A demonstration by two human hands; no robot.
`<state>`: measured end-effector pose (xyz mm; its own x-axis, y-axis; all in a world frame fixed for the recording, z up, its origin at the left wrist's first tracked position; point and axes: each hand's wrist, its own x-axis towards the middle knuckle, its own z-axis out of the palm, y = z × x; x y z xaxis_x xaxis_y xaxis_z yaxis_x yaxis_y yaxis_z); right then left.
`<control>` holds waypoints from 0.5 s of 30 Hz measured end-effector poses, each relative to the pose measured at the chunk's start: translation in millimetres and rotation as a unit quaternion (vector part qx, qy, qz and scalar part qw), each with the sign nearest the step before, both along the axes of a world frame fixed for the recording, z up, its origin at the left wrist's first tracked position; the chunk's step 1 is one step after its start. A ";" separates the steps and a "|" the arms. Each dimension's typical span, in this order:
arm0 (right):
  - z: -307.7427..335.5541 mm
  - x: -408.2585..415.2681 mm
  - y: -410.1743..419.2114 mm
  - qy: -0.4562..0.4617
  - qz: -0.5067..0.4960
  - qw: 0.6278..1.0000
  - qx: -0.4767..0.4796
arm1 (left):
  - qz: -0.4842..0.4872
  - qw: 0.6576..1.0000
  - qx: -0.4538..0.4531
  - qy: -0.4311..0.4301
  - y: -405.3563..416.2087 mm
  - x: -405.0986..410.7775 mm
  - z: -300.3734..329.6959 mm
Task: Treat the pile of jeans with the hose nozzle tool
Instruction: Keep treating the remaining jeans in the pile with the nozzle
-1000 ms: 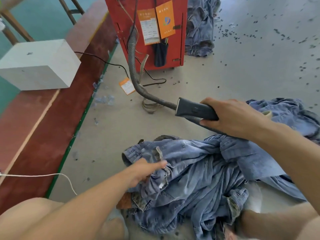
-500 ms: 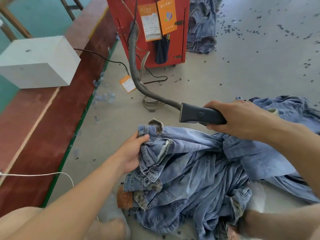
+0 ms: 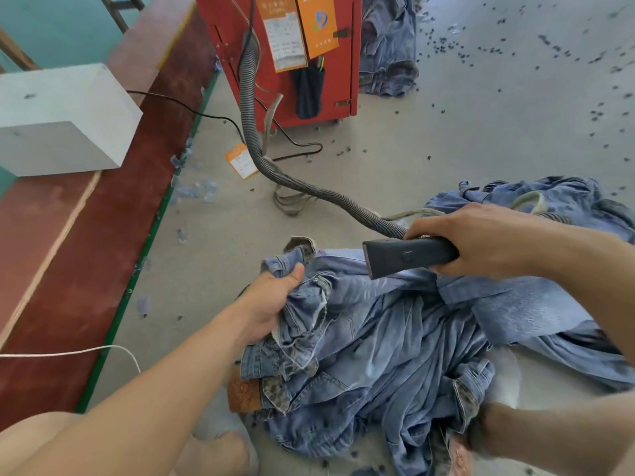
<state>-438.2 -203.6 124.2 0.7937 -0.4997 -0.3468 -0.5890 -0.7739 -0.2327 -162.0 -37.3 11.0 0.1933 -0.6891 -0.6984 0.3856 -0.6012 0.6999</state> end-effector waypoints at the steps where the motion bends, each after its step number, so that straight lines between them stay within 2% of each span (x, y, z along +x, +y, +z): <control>1: 0.2 -3.7 -3.0 0.001 -0.003 1.000 -0.007 | 0.001 1.000 -0.017 0.001 0.1 0.0 1.0; 7: -10.5 -10.2 -10.9 0.031 -0.025 0.998 -0.050 | 0.028 0.998 -0.046 0.036 2.1 -10.0 4.1; 15: -43.3 2.4 3.9 0.093 -0.013 0.983 -0.158 | -0.011 0.998 -0.047 0.044 -1.3 -10.2 4.6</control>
